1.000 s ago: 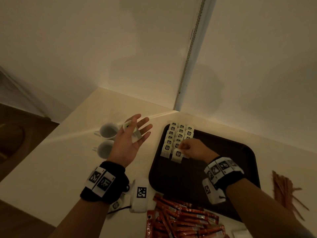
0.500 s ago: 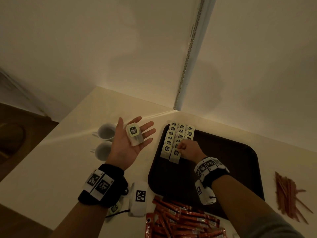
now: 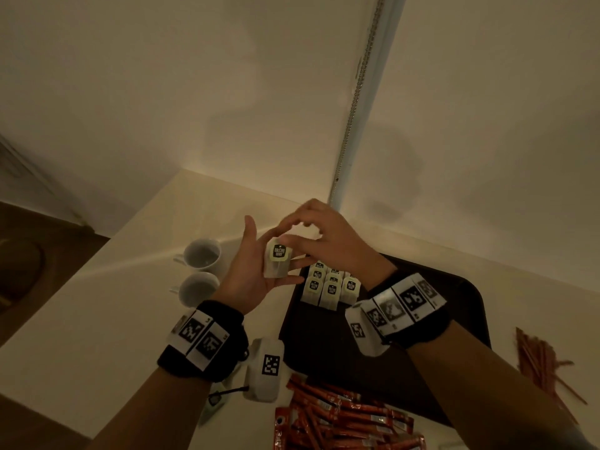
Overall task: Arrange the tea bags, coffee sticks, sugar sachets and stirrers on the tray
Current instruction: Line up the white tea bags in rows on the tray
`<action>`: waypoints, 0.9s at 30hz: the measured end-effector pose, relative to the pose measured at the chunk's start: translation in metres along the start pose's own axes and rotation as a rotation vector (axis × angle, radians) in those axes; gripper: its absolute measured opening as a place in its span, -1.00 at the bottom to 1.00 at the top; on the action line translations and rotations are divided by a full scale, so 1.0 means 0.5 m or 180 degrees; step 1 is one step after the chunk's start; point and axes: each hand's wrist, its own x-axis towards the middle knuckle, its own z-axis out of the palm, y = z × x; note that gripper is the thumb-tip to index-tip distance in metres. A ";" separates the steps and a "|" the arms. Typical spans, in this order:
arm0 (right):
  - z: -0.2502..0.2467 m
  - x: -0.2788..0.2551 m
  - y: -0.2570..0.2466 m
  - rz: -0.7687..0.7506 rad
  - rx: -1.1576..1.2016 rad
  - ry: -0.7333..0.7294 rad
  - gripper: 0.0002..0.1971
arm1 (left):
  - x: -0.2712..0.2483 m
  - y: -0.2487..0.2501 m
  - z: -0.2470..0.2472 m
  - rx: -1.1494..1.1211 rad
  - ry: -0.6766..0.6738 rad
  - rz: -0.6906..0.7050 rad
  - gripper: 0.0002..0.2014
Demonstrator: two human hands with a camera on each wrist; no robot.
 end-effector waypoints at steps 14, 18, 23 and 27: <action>-0.122 0.033 -0.173 -0.0410 -0.0864 0.0153 -0.93 | -0.025 0.013 0.027 0.0046 0.0122 0.1717 -0.81; -0.115 0.030 -0.194 -0.0309 -0.1134 0.0092 -0.88 | -0.034 0.014 0.037 0.0148 0.0189 0.1661 -0.74; -0.105 0.039 -0.215 -0.0162 -0.1496 0.0016 -0.87 | -0.052 0.004 0.046 0.0008 -0.0063 0.1283 -0.79; -0.101 0.042 -0.225 -0.0051 -0.1478 -0.0012 -0.86 | -0.062 0.000 0.049 -0.0102 -0.0229 0.1190 -0.85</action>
